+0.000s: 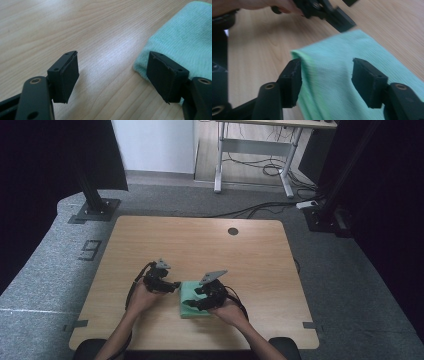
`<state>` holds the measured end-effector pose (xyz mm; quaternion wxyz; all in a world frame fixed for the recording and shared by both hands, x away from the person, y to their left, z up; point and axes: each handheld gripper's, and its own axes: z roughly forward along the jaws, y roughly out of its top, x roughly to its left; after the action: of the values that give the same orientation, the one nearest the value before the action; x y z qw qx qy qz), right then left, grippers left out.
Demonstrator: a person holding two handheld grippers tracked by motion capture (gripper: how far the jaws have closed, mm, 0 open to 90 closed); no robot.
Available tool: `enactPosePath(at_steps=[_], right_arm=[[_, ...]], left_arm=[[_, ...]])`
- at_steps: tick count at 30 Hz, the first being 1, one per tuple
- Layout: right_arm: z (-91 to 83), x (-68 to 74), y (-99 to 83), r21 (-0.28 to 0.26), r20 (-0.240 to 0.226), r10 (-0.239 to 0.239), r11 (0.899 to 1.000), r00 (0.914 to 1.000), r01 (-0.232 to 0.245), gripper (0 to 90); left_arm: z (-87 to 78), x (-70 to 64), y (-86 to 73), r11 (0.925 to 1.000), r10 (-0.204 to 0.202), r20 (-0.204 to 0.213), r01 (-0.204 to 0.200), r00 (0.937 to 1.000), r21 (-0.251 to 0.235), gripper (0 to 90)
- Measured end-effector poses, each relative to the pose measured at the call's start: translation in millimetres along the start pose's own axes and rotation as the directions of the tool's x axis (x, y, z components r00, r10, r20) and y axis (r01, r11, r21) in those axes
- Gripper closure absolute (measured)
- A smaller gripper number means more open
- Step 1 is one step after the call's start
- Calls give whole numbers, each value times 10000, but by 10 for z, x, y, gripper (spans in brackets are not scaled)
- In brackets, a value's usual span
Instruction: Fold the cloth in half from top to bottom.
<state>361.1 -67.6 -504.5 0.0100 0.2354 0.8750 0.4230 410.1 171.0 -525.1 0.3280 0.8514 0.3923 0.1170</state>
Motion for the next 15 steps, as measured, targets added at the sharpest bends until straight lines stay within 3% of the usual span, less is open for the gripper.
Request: enactPosePath(at_steps=[5, 7, 8, 9, 11, 12, 13, 15], right_arm=[[82, 87, 83, 92, -238, -188, 9998, 9995, 190, 412], [163, 153, 109, 263, -328, -448, 9986, 9985, 457, 510], [185, 173, 106, 349, -297, -573, 9977, 9979, 583, 600], [185, 173, 106, 349, -297, -573, 9977, 9979, 583, 600], [245, 209, 69, 721, -312, -707, 9947, 9970, 728, 767], [245, 209, 69, 721, -312, -707, 9947, 9970, 728, 767], [264, 218, 39, 870, -203, -751, 9933, 9970, 766, 843], [269, 219, 28, 946, -179, -769, 9924, 9969, 783, 856]], left_arm=[[65, 10, -52, 9999, -52, 27, 52, 10000, 90, 256], [75, 3, -55, 9999, -55, 3, 54, 10000, 84, 255], [82, -2, -57, 9999, -53, -46, 54, 10000, 100, 254], [82, -2, -57, 9999, -53, -46, 54, 10000, 100, 254], [99, -4, -62, 9999, -32, -133, 34, 9999, 137, 255], [114, -6, -65, 9998, -37, -185, 40, 9998, 171, 255], [131, -18, -69, 9999, 76, -389, -72, 9992, 115, 254], [136, -27, -64, 9998, 118, -461, -111, 9989, 151, 253]])
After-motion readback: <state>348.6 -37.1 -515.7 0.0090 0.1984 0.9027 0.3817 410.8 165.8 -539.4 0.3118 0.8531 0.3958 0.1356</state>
